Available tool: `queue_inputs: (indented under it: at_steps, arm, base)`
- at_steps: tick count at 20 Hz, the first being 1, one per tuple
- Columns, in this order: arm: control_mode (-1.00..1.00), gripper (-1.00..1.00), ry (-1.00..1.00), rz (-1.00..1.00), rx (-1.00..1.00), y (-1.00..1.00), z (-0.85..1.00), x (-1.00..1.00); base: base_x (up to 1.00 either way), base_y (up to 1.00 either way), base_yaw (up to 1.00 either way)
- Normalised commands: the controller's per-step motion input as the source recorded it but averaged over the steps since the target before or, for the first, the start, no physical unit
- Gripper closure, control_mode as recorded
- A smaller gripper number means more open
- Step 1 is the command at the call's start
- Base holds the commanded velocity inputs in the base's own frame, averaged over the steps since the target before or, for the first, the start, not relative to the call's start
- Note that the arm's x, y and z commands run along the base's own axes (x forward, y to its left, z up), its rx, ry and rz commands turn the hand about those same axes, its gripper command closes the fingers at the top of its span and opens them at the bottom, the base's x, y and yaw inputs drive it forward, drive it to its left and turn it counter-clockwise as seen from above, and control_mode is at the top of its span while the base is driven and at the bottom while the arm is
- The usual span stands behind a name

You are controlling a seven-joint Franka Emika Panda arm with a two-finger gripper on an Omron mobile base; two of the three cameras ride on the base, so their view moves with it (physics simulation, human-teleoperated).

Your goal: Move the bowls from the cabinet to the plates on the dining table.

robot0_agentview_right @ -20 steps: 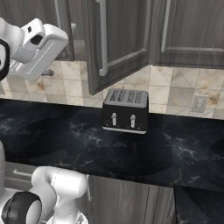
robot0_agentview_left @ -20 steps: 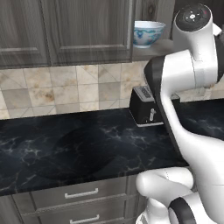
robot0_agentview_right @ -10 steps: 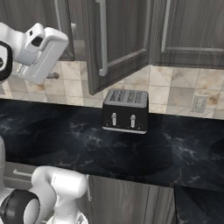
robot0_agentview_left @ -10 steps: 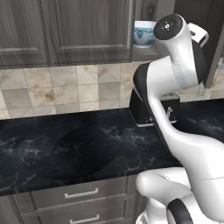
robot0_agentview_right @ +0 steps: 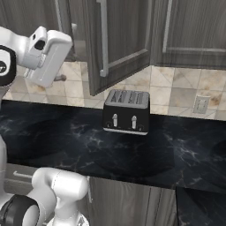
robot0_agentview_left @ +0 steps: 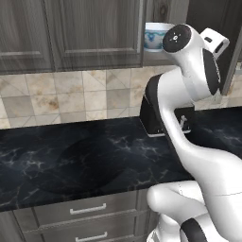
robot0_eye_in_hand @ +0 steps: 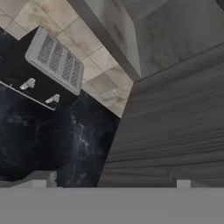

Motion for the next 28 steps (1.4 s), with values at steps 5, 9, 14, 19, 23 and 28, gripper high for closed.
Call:
queue_inputs:
  at_steps: [5, 9, 14, 19, 23, 28]
  arm:
    - [-1.00, -1.00, 0.00, -0.11, -0.09, -0.22, 0.00, 0.01]
    - [-1.00, -1.00, 0.00, -0.09, -0.11, 0.00, 0.00, 0.01]
    - [-1.00, -1.00, -0.01, -0.09, -0.12, 0.00, 0.00, 0.16]
    - [-1.00, -1.00, -0.02, -0.09, -0.04, -0.22, -0.03, 0.18]
    - [-1.00, -1.00, 0.00, -0.06, 0.00, -0.44, -0.11, 0.34]
    - [-1.00, -1.00, 0.00, -0.07, -0.01, -0.40, 0.00, 0.12]
  base:
    - [0.00, 0.00, 0.00]
    - [0.00, 0.00, 0.00]
    - [0.00, 0.00, 0.00]
    - [0.00, 0.00, 0.00]
    - [0.00, 0.00, 0.00]
    - [0.00, 0.00, 0.00]
